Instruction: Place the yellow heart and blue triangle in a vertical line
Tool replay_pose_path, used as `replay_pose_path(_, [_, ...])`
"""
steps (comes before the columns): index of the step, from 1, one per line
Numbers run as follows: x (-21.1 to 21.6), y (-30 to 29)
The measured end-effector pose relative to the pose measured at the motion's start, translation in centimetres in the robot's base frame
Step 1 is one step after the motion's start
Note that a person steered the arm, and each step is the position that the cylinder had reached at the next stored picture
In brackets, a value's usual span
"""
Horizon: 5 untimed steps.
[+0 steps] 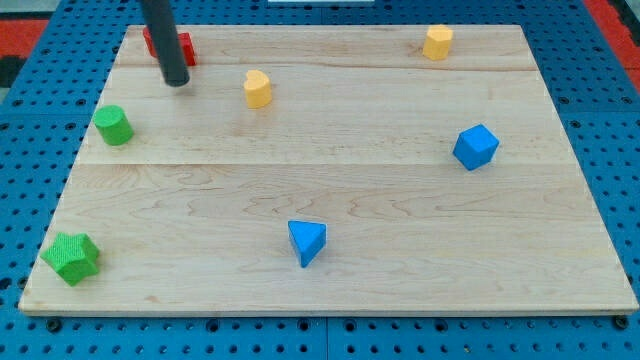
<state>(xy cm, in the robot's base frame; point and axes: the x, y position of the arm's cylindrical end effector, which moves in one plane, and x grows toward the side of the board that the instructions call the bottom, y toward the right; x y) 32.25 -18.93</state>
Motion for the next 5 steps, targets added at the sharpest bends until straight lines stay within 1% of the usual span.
replay_pose_path(1, [0.7,5.8])
replay_pose_path(2, [-1.7,12.9])
replay_pose_path(3, [-3.0,19.0])
replay_pose_path(4, [-3.0,23.4])
replay_pose_path(5, [-0.3,22.8])
